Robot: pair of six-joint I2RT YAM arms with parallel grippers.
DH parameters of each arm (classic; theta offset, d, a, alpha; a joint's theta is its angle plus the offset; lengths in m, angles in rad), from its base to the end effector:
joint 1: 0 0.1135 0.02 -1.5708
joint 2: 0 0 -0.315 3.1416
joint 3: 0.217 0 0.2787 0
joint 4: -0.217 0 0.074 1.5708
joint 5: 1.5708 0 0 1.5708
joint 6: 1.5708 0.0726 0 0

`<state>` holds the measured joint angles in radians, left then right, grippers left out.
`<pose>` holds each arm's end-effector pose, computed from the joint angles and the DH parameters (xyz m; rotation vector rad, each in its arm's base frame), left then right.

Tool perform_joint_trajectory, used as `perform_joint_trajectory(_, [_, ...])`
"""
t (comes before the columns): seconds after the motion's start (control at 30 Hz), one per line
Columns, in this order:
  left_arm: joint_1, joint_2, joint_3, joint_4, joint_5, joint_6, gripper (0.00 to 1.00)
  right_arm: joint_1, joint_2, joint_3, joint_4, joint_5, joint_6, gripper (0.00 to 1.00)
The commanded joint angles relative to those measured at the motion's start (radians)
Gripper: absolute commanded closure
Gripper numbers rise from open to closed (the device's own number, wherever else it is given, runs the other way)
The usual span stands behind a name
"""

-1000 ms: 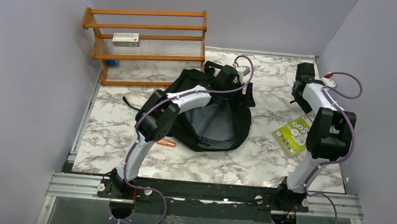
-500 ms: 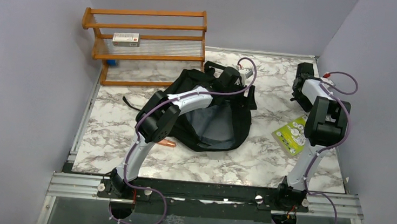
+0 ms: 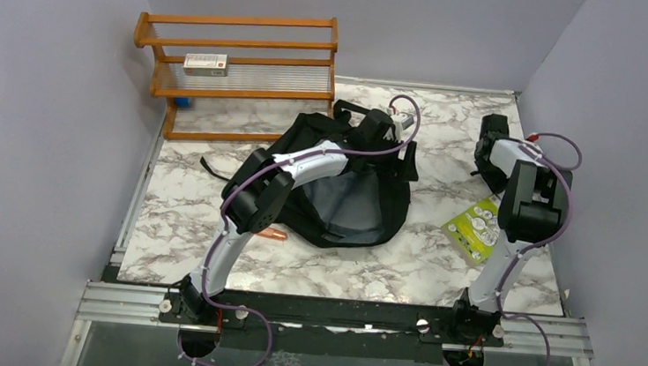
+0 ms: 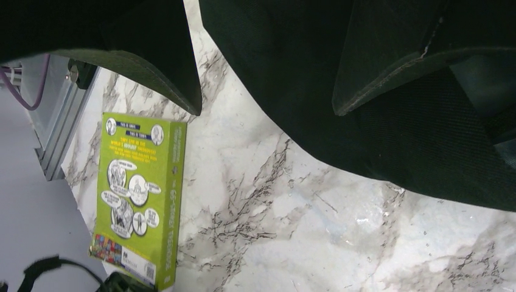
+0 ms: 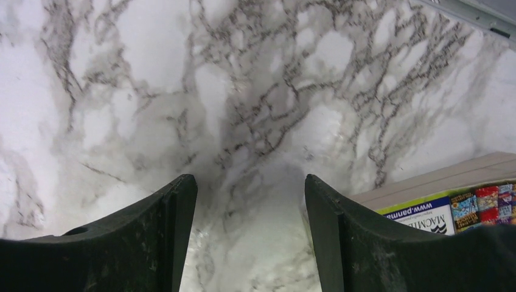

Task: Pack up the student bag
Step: Adjust the book at the center of the board.

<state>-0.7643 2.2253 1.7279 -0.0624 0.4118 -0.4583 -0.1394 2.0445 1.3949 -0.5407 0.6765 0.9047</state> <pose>0.4120 -0.4353 0.2117 0.6106 2.2229 -1.1191 0.4544 -0.1097 0.1557 1.3794 2.0615 -0.6296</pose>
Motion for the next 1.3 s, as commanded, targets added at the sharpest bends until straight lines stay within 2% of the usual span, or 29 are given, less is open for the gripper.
perform_joint_trajectory(0.0, [-0.01, -0.025, 0.055, -0.024, 0.017, 0.022, 0.21, -0.007, -0.049, -0.161, -0.032, -0.147, 0.005, 0.31])
perform_joint_trajectory(0.2, [-0.01, -0.022, 0.054, -0.03, 0.005, 0.032, 0.21, 0.037, -0.176, -0.319, 0.034, -0.253, -0.045, 0.31])
perform_joint_trajectory(0.37, [-0.01, -0.022, 0.047, -0.027, 0.007, 0.033, 0.2, 0.109, -0.273, -0.382, 0.086, -0.36, -0.087, 0.32])
perform_joint_trajectory(0.53, [-0.01, -0.042, 0.02, -0.023, 0.006, 0.041, 0.2, 0.126, -0.428, -0.44, 0.05, -0.232, 0.019, 0.3])
perform_joint_trajectory(0.67, [-0.01, -0.056, 0.001, -0.017, 0.011, 0.046, 0.2, 0.126, -0.52, -0.449, -0.123, -0.051, 0.186, 0.27])
perform_joint_trajectory(0.8, [-0.01, -0.058, -0.003, -0.019, 0.026, 0.05, 0.2, 0.124, -0.583, -0.491, -0.296, 0.024, 0.333, 0.24])
perform_joint_trajectory(1.03, [-0.01, -0.07, -0.025, -0.02, 0.04, 0.051, 0.2, 0.108, -0.734, -0.666, -0.359, -0.017, 0.454, 0.23])
perform_joint_trajectory(1.27, [-0.016, -0.069, -0.034, -0.016, 0.05, 0.043, 0.2, 0.044, -0.935, -0.789, -0.347, -0.023, 0.462, 0.22])
